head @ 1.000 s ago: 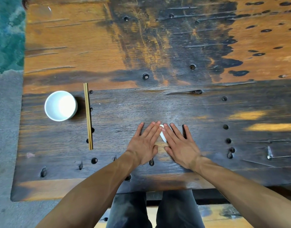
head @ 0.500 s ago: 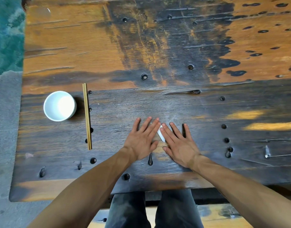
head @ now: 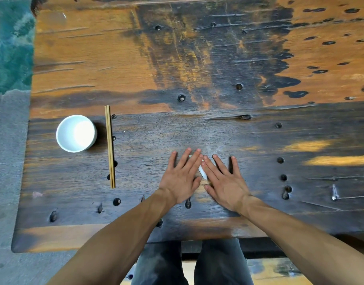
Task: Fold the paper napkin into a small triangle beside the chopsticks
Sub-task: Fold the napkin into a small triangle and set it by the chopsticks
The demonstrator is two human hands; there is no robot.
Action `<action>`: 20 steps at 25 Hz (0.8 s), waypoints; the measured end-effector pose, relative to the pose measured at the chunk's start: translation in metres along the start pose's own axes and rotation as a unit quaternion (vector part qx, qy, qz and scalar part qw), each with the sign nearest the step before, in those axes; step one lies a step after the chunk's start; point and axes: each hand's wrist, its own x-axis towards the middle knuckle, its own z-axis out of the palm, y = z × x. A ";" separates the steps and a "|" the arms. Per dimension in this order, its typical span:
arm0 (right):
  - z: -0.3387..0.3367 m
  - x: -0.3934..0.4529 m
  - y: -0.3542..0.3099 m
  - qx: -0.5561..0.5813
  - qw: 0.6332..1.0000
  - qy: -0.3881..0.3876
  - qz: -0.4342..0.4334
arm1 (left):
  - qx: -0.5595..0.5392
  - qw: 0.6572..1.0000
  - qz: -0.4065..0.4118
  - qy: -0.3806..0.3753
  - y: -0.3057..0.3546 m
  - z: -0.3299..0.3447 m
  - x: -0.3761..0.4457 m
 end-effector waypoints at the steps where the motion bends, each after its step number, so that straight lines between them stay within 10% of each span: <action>1: 0.000 0.000 0.000 -0.003 1.000 0.000 -0.001 | 0.011 1.000 0.009 -0.011 0.001 0.001 0.003; 16: 0.009 -0.052 0.025 -0.051 0.991 0.035 -0.119 | 0.017 0.999 0.008 -0.041 -0.002 0.006 0.005; 20: -0.006 -0.026 0.016 0.027 0.994 0.105 -0.028 | 0.018 0.999 0.009 -0.042 -0.003 0.007 0.005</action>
